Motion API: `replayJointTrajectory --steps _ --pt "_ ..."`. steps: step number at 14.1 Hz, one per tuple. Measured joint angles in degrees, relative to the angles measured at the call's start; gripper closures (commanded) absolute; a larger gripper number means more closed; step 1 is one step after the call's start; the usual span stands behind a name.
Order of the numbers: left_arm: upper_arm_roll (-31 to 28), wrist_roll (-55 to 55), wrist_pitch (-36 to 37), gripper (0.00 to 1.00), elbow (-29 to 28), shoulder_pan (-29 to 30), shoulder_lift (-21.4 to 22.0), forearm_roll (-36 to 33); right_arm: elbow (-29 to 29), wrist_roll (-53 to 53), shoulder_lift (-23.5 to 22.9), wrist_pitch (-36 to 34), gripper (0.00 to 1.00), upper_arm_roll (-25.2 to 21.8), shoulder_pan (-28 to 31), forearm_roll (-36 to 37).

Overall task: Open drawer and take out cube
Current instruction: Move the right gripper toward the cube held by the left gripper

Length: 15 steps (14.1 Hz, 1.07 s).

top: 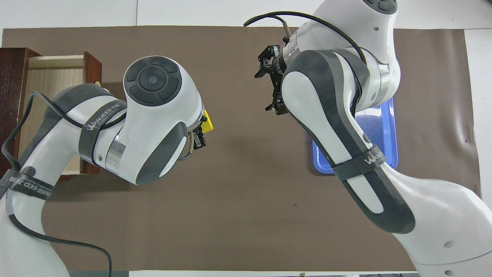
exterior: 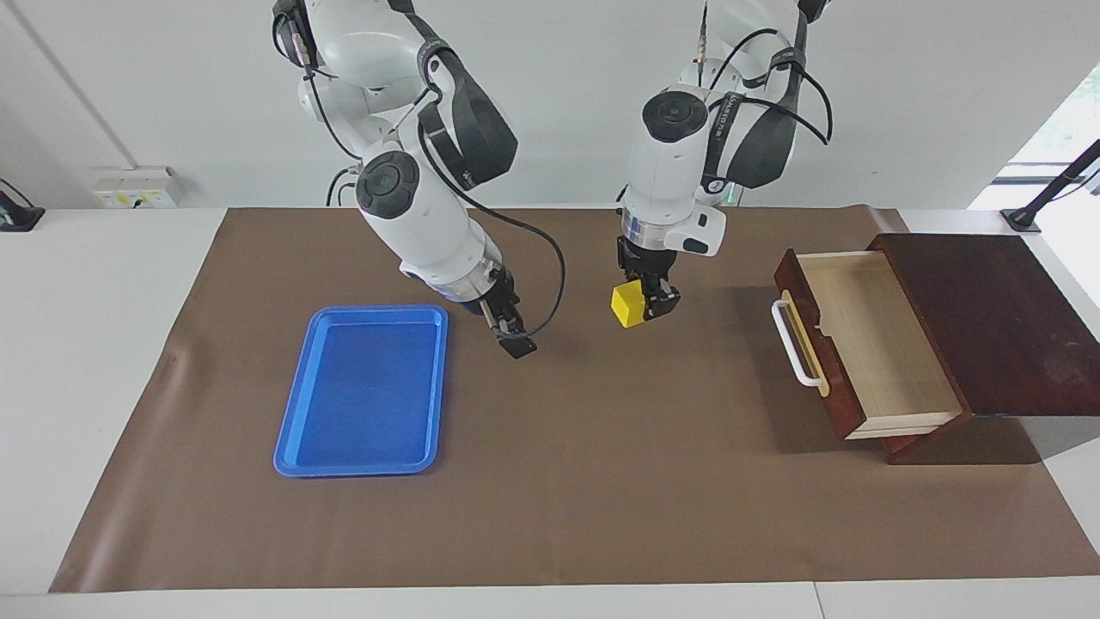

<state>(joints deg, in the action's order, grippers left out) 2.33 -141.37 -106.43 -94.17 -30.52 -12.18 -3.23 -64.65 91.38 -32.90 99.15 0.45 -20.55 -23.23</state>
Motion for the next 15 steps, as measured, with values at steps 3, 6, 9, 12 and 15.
replayJointTrajectory --steps 3,6,9,12,15 --pt "0.02 0.31 -0.66 1.0 -0.01 -0.02 0.0 0.0 2.97 0.0 -2.84 0.11 0.11 0.19 -0.25 -0.1" --pt "0.03 2.1 -1.2 1.0 -0.03 -0.05 0.0 0.0 3.77 0.0 -3.8 1.59 0.11 0.35 -2.04 -0.12" --pt "0.0 6.43 -1.34 1.0 -0.19 -0.05 0.0 0.0 3.92 0.0 -3.99 0.15 0.05 0.36 -3.61 -0.12" --pt "-0.17 8.67 -1.34 1.0 -0.31 -0.02 0.0 0.0 4.44 -0.03 -3.98 -2.54 0.04 0.43 -3.62 -0.36" --pt "-0.18 9.09 -1.37 1.0 -0.35 -0.02 0.0 0.0 4.67 -0.74 -3.91 -2.7 0.0 0.95 -4.08 -0.44"
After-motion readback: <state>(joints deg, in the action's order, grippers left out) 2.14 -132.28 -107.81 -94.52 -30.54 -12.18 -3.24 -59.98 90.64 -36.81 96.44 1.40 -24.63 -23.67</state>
